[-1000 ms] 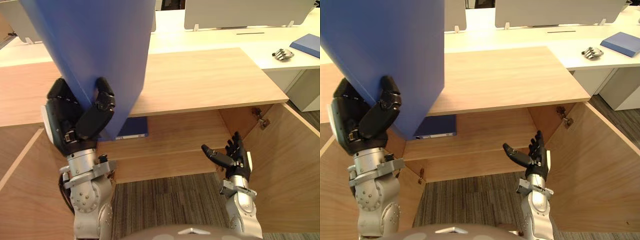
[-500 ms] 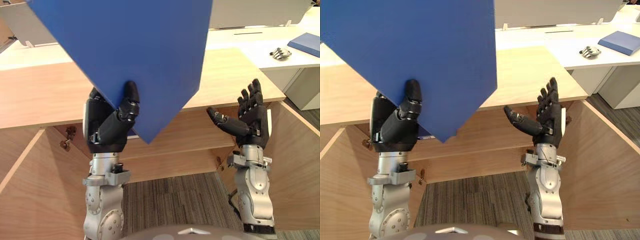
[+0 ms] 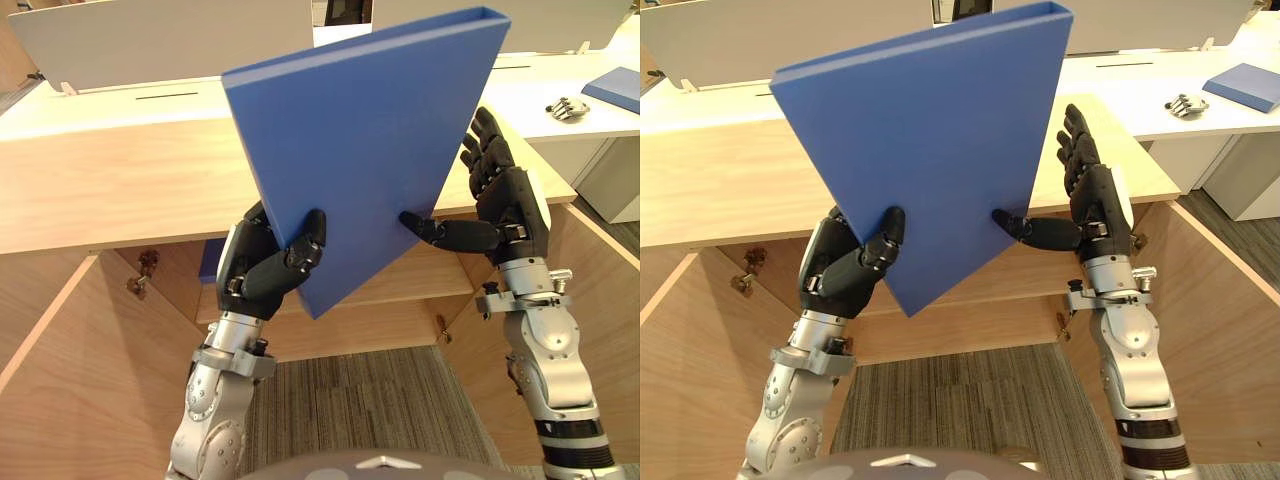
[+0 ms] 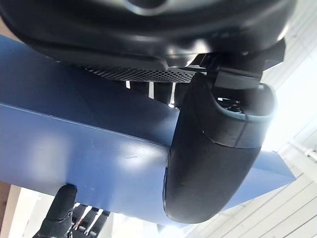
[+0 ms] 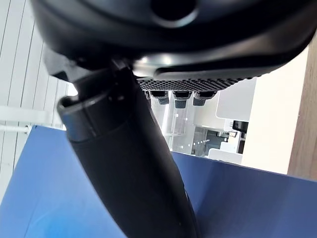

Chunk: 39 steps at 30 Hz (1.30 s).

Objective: Walk over to the cabinet, pick up the folder, carry it to the office cabinet, place the folder inside the office cabinet, then close the office cabinet door

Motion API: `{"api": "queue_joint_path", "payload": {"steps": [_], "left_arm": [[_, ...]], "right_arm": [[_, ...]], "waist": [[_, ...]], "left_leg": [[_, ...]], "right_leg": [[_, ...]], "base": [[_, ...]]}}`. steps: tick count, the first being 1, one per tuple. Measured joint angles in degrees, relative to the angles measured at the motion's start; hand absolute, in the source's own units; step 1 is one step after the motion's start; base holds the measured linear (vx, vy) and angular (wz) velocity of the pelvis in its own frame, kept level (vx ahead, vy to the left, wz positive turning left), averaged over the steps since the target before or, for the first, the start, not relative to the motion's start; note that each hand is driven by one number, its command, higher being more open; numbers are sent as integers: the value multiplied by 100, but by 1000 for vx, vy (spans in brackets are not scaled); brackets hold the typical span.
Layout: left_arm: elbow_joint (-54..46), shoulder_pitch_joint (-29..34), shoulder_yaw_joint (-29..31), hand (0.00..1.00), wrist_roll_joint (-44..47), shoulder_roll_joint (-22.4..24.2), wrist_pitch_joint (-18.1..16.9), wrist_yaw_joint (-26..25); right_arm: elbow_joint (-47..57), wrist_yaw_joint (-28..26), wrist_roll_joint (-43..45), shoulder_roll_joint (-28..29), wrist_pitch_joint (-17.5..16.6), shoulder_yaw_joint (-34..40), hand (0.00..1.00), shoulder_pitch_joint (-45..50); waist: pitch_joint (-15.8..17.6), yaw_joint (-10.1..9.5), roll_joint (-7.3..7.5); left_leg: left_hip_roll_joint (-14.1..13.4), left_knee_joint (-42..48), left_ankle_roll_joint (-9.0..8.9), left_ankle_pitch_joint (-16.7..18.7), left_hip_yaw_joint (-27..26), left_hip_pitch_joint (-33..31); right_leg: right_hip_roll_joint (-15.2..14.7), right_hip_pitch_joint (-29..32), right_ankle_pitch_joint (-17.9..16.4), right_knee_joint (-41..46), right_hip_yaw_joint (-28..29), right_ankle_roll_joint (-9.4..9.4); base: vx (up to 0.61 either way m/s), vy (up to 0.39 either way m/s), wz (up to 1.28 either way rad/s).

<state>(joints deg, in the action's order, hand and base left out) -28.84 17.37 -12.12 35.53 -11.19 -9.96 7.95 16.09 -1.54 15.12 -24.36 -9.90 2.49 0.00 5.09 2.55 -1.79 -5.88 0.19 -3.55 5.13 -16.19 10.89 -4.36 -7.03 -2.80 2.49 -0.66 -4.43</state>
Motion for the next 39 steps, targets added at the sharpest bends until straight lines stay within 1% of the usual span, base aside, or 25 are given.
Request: {"api": "queue_joint_path", "payload": {"steps": [3,7,8,11,12,15,18,20,22,23,25,27,28,30,35,39], "left_arm": [[70,-97,8,0,27,-227,3,54],[286,-251,76,0,180,-536,5,228],[424,-353,100,0,271,-728,6,312],[616,-520,133,0,353,-945,9,450],[678,-563,162,0,454,-1042,19,472],[748,-625,201,0,541,-1212,25,567],[955,-841,231,0,550,-1364,22,642],[1141,-1000,243,0,528,-1473,17,678],[1189,-1004,261,0,485,-1499,13,681],[1268,-1006,340,0,447,-1488,5,681],[1358,-1015,519,0,443,-1468,9,604],[1445,-1049,589,0,389,-1473,10,587],[1445,-1051,585,100,273,-1468,1,596],[1444,-1126,586,100,-42,-1461,-15,660],[1445,-1130,862,100,-371,-1158,-12,586],[1445,-1130,930,100,-481,-1010,-10,496]], "right_arm": [[-231,-127,99,-327,0,-151,100,-210],[-362,-410,221,-719,1,-292,100,-300],[-488,-526,318,-918,1,-442,100,-405],[-607,-683,370,-1088,5,-579,100,-506],[-688,-745,525,-1148,5,-625,0,-554],[-729,-846,566,-1195,13,-649,0,-562],[-941,-945,773,-1301,43,-779,0,-701],[-1052,-1038,867,-1416,107,-865,0,-727],[-1086,-1126,933,-1416,149,-888,0,-726],[-1104,-1235,952,-1423,207,-924,0,-726],[-1120,-1355,902,-1444,207,-1066,0,-726],[-1107,-1387,750,-1303,207,-1099,0,-726],[-1124,-1338,685,-1213,229,-1095,0,-725],[-1227,-1276,511,-1064,315,-1065,0,-725],[-1225,-1278,497,-666,336,-1016,0,-722],[-1217,-1272,442,-394,337,-926,0,-718]], "waist": [[-14,-1,7],[-43,-50,14],[-98,-53,23],[-100,-64,23],[-101,-66,24],[-104,-68,29],[-133,-70,69],[-163,-80,94],[-169,-78,104],[-171,-73,106],[-178,-57,112],[-188,-68,122],[-197,-76,129],[-203,-128,138],[-204,-103,137],[-206,-107,139]], "left_leg": [[16,1,4,-3,-4,-7],[26,-2,20,-13,-5,-27],[31,-2,34,-31,-7,-103],[31,-8,33,-63,-7,-128],[34,-9,34,-78,-21,-144],[46,-13,38,-95,-27,-154],[76,-62,65,-149,-31,-168],[91,-100,88,-201,-38,-229],[103,-105,91,-214,-50,-248],[118,-106,97,-224,-60,-256],[124,-118,105,-242,-64,-280],[133,-171,114,-284,-57,-273],[141,-224,113,-319,-52,-261],[154,-321,108,-385,-44,-206],[160,-382,106,-415,-44,-202],[170,-469,108,-462,-22,-182]], "right_leg": [[-17,10,8,0,9,-10],[-26,32,25,0,15,-20],[-29,106,50,-2,22,-21],[-27,157,105,-9,37,-35],[-28,192,127,-9,54,-35],[-39,206,151,-11,63,-34],[-61,235,160,-12,72,-28],[-67,291,259,-90,88,-28],[-74,289,307,-158,104,-30],[-86,290,330,-187,120,-23],[-89,291,338,-194,126,-21],[-89,298,341,-200,122,-18],[-89,307,342,-201,115,-17],[-86,316,349,-201,104,-10],[-85,316,351,-203,103,-10],[-84,314,351,-210,74,-10]], "base": [[-11,2,0],[-20,0,0],[-34,0,-1],[-25,1,-1],[-35,4,-4],[-38,5,-2],[-52,3,-1],[-76,6,-2],[-53,12,-5],[-53,12,-6],[-66,5,-2],[-45,-4,3],[-39,-8,4],[-16,-4,2],[0,0,0],[-16,-5,4]]}}
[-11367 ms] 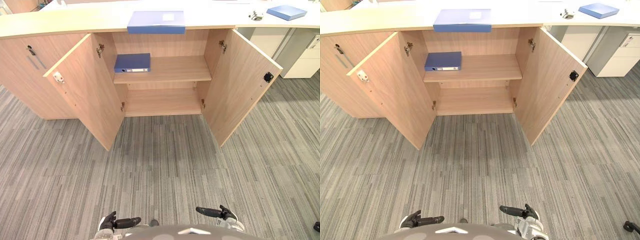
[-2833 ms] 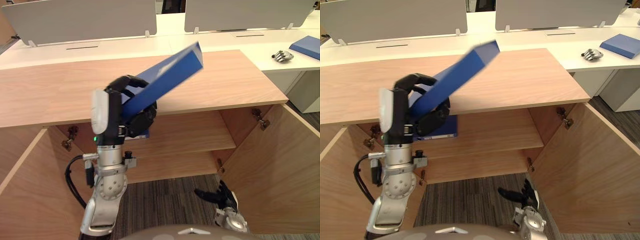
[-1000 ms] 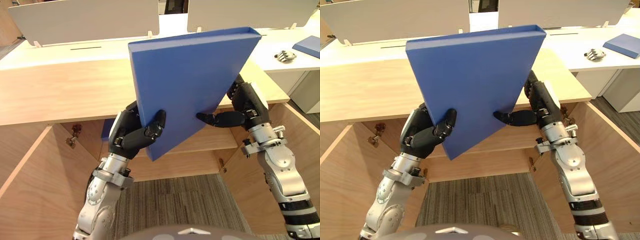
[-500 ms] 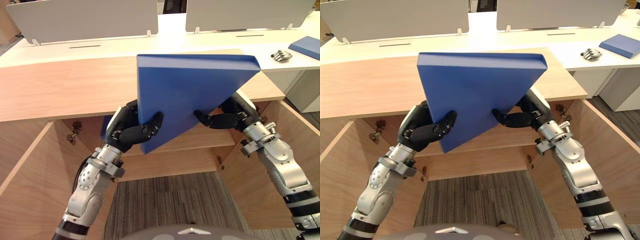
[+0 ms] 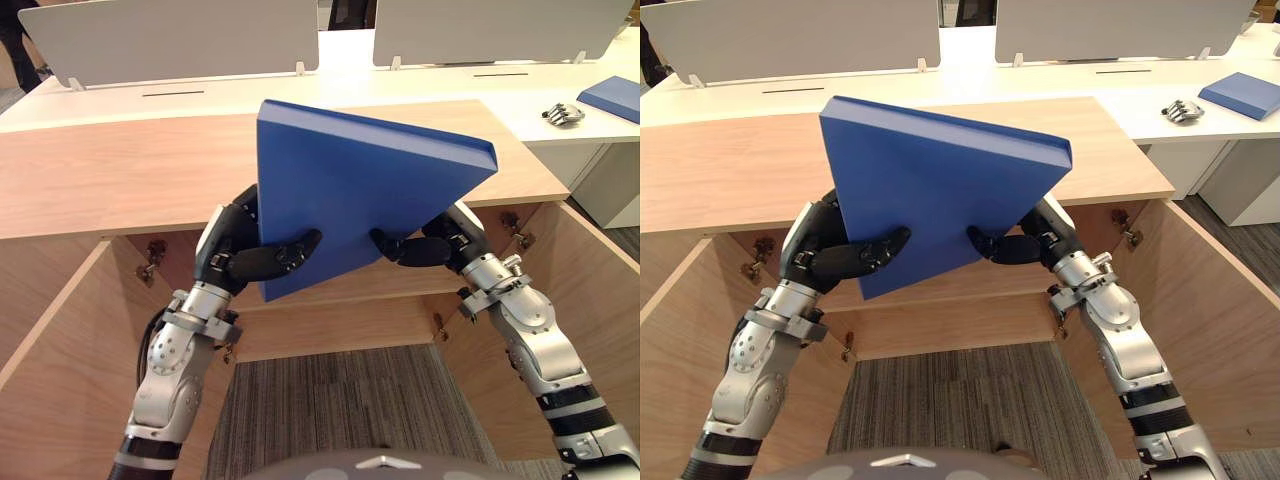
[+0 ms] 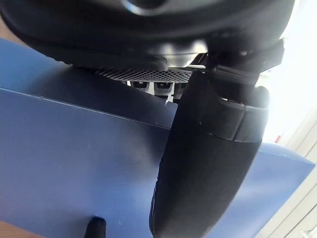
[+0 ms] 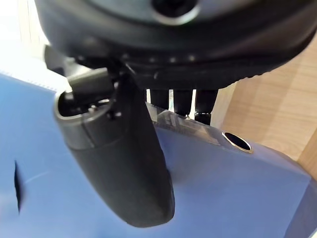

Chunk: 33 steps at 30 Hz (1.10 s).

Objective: Walk over to the cabinet, pick up the folder, carry it to the office cabinet, place the folder inside the office cabinet, then close the office cabinet door

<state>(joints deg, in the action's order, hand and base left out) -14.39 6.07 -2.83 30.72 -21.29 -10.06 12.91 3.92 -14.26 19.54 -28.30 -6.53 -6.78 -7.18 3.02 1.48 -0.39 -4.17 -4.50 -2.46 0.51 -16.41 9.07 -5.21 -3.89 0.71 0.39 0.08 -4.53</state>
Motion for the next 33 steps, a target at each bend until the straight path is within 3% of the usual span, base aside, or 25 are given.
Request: {"api": "queue_joint_path", "payload": {"steps": [13,17,23,33], "left_arm": [[-273,265,616,100,-401,1054,-64,-449],[-418,624,1190,100,-574,1621,-139,-871],[-379,1080,1944,100,-694,2029,-148,-1314],[1025,1366,2183,100,-1131,2296,-51,-1507]], "right_arm": [[730,126,-188,932,-28,224,0,371],[906,374,-196,1424,-69,611,0,549],[1054,443,-199,1560,-102,846,0,861],[1068,449,-170,1914,-101,892,0,1346]], "waist": [[-2,-20,0],[-4,-33,2],[-10,-57,6],[-84,-97,111]], "left_leg": [[1,-51,2,-61,215,-15],[7,-58,5,-79,334,-24],[1,-82,-24,-111,471,-52],[8,-83,-25,-115,520,-114]], "right_leg": [[-14,-46,-11,-1,-183,-7],[-34,-123,-69,2,-310,-23],[-39,-125,-131,23,-433,-15],[-52,-103,-133,4,-483,-17]], "base": [[-22,-13,8],[-29,-16,14],[-13,-22,12],[-7,-4,2]]}}
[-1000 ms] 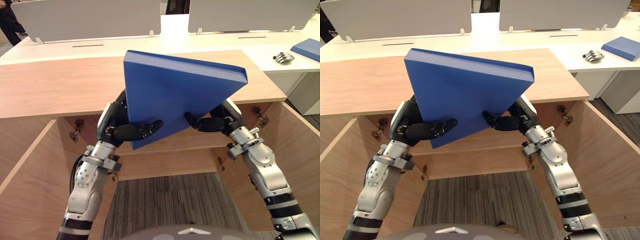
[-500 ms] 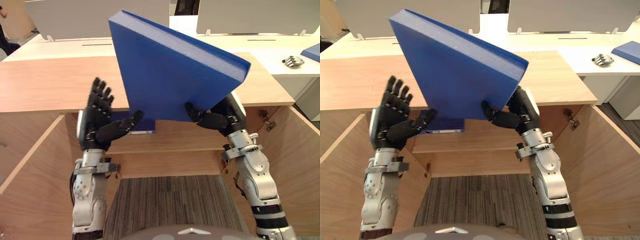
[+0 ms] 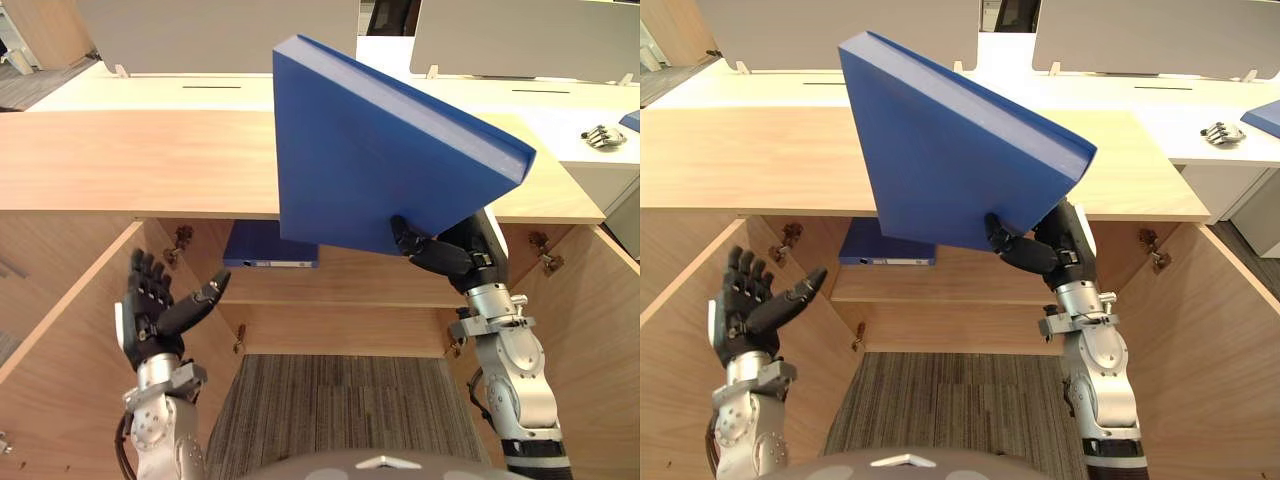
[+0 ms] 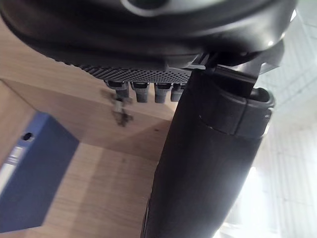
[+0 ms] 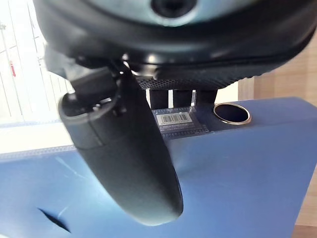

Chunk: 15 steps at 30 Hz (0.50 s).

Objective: Walk over to the cabinet, pick up the folder, carry it to the office cabinet, place the folder inside the office cabinet, then close the office cabinet door

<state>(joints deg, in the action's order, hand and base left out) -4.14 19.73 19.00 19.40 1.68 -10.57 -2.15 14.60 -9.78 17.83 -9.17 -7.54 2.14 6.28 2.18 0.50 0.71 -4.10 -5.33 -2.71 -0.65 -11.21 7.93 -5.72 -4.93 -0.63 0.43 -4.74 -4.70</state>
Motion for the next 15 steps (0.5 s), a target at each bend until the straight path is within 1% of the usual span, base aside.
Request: {"api": "queue_joint_path", "payload": {"steps": [4,7,9,10,14,15], "left_arm": [[974,1,5,100,-304,-5,85,-40],[2129,-51,1,100,-562,-20,262,-35],[2818,-75,-8,100,-739,-28,375,-36],[3002,-75,-33,100,-824,-54,383,-36],[4269,-218,-297,100,-1115,-422,490,-16],[4446,-259,-297,100,-1121,-458,493,-19]], "right_arm": [[-5,-11,24,8,2,-142,0,209],[-105,-47,35,0,5,-559,0,403],[-362,-90,64,-25,9,-872,0,484],[-462,-96,64,-34,13,-985,0,486],[-1259,-127,15,-209,67,-1751,0,464],[-1362,-128,6,-247,86,-1871,0,462]], "waist": [[-2,1,0],[-12,24,4],[-26,25,25],[-31,25,34],[-51,-4,78],[-48,-10,78]], "left_leg": [[-1,1,0,0,-3,-27],[-6,2,-1,0,-25,-72],[-12,26,-6,4,-39,-76],[-13,28,-7,4,-45,-78],[-19,28,-8,5,-40,-109],[-18,28,-8,5,-40,-117]], "right_leg": [[2,27,0,-11,3,0],[10,85,0,-19,21,0],[14,93,0,-31,38,1],[16,95,1,-41,45,2],[30,110,5,-81,35,5],[29,120,5,-82,35,5]], "base": [[0,0,0],[-9,-9,-4],[0,-2,-2],[-1,-5,-3],[0,0,0],[0,0,0]]}}
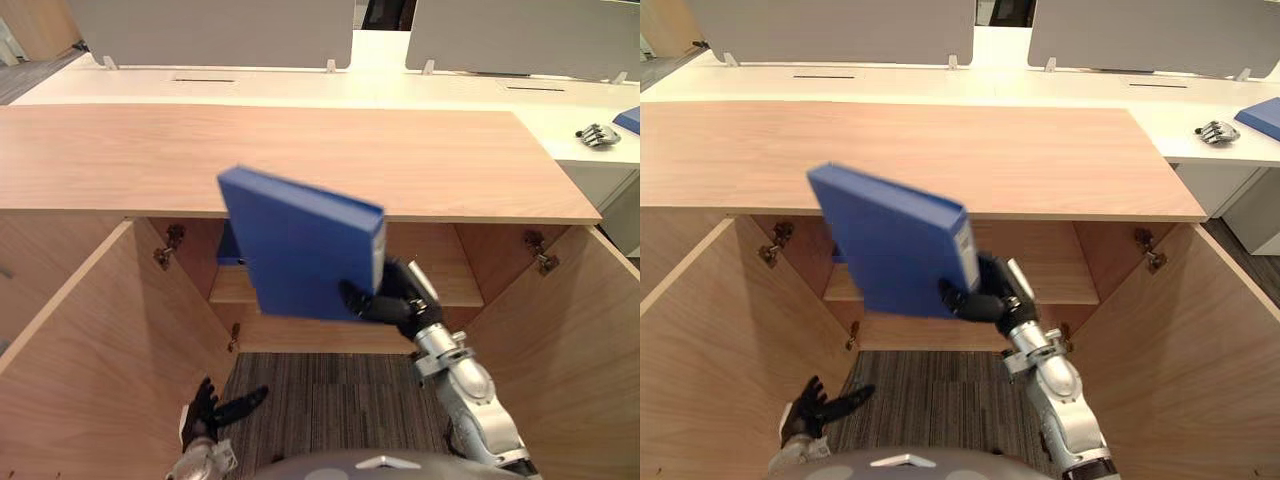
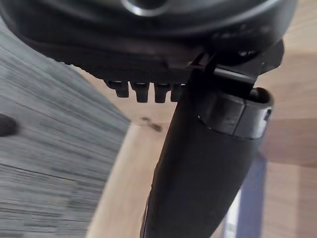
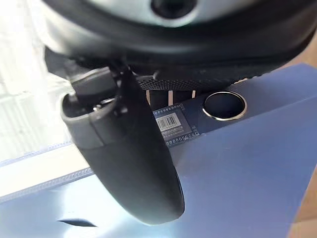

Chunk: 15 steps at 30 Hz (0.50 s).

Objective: Walk over to the cabinet, pick up the folder, carry it to the office cabinet, place the folder inside the office cabinet, then close the office cabinet door

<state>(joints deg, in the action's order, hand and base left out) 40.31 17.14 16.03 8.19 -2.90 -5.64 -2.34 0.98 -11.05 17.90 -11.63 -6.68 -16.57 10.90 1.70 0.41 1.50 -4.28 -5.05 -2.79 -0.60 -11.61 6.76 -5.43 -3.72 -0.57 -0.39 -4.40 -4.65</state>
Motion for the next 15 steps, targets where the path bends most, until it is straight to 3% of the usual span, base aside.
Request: {"api": "queue_joint_path", "payload": {"steps": [4,7,8,10,12,15], "left_arm": [[668,-147,-130,100,-220,-267,12,-10],[1040,-449,-216,100,-318,-417,16,-9],[1104,-607,-238,100,-319,-438,17,-9],[1122,-919,-260,100,-317,-450,14,-14],[1216,-1436,-380,100,-313,-511,8,-25],[1219,-1897,-400,100,-293,-559,-16,-54]], "right_arm": [[-423,-23,-340,-226,140,-597,0,-83],[-794,-24,-450,-279,152,-935,0,-468],[-886,-29,-450,-271,162,-976,0,-679],[-945,-19,-450,-268,166,-992,0,-1057],[-981,33,-445,-285,165,-983,0,-1678],[-996,166,-421,-278,161,-935,0,-2151]], "waist": [[117,-4,2],[436,-3,-46],[617,-6,2],[988,-24,-14],[1473,-18,-127],[1884,-15,-225]], "left_leg": [[1,1,-4,-9,-5,-107],[2,12,7,-56,-19,-291],[0,108,9,-58,-25,-435],[-41,584,15,88,-26,-871],[-208,1627,33,435,-22,-1749],[-387,2492,48,669,2,-2572]], "right_leg": [[3,98,29,-19,8,8],[3,291,99,-33,24,18],[-5,401,135,4,46,34],[-24,730,134,233,86,44],[22,1382,111,698,164,73],[85,2171,-72,1440,198,133]], "base": [[-25,-1,-1],[-59,1,-3],[-63,-1,-3],[-110,3,-6],[-162,14,-14],[-170,-6,-11]]}}
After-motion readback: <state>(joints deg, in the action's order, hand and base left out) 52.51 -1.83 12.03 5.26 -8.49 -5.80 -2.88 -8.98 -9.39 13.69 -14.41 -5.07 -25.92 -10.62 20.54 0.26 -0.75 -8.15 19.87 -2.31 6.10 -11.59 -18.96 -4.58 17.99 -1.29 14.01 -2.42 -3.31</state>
